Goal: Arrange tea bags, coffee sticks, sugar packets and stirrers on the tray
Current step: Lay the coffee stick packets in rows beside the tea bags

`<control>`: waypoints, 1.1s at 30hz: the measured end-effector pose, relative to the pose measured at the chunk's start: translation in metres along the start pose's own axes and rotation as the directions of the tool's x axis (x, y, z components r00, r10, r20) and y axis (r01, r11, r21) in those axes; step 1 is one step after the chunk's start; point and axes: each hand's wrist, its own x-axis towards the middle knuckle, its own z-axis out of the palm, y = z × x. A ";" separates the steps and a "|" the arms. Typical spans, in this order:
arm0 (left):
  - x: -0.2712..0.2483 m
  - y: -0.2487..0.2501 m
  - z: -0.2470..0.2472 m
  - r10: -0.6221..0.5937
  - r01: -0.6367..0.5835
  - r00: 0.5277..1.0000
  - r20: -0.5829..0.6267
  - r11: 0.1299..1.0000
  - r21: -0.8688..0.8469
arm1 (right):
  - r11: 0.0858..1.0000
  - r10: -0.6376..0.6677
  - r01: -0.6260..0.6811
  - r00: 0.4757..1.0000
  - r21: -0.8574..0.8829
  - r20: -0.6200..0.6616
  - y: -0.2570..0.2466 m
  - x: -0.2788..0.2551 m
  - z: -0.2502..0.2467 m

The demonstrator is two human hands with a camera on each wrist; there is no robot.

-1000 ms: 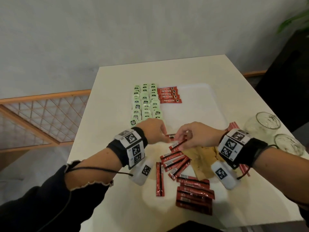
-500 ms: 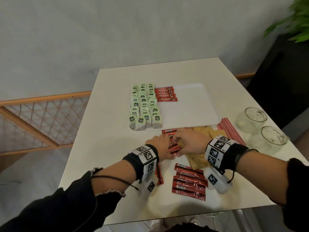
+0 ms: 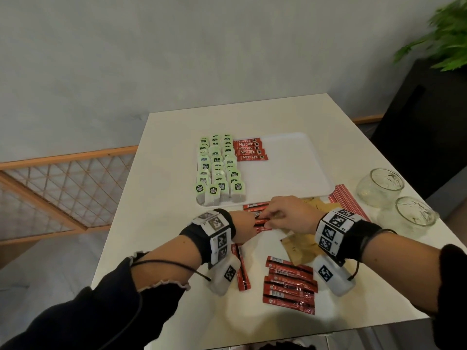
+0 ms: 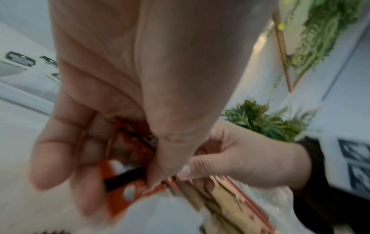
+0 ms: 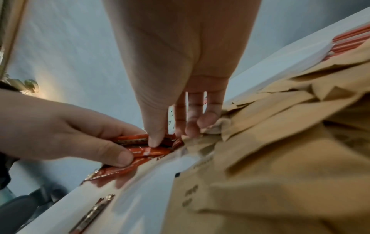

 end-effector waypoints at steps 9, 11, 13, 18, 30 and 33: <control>-0.012 -0.037 -0.053 -0.041 0.099 0.980 0.193 0.948 -0.304 | 0.996 -0.003 0.012 0.994 0.084 -0.109 0.004 0.021 -0.023; -0.013 -0.045 -0.063 -0.095 0.150 0.982 0.162 0.915 -0.375 | 0.987 0.065 -0.042 0.986 0.152 -0.151 0.012 0.022 -0.033; -0.012 -0.054 -0.071 -0.145 0.196 0.980 0.137 0.822 -0.535 | 0.973 0.117 -0.078 0.978 0.218 -0.170 0.019 0.025 -0.042; -0.004 -0.059 -0.083 -0.188 0.074 0.973 -0.134 0.804 -0.590 | 0.935 0.160 -0.095 0.973 0.343 -0.165 0.019 0.038 -0.059; 0.032 -0.056 -0.114 -0.345 -0.108 0.836 -0.427 0.660 -0.744 | 0.824 0.403 -0.223 0.877 0.521 -0.262 0.033 0.076 -0.074; 0.039 -0.073 -0.120 -0.357 -0.133 0.821 -0.445 0.640 -0.757 | 0.766 0.506 -0.320 0.836 0.558 -0.215 0.043 0.089 -0.071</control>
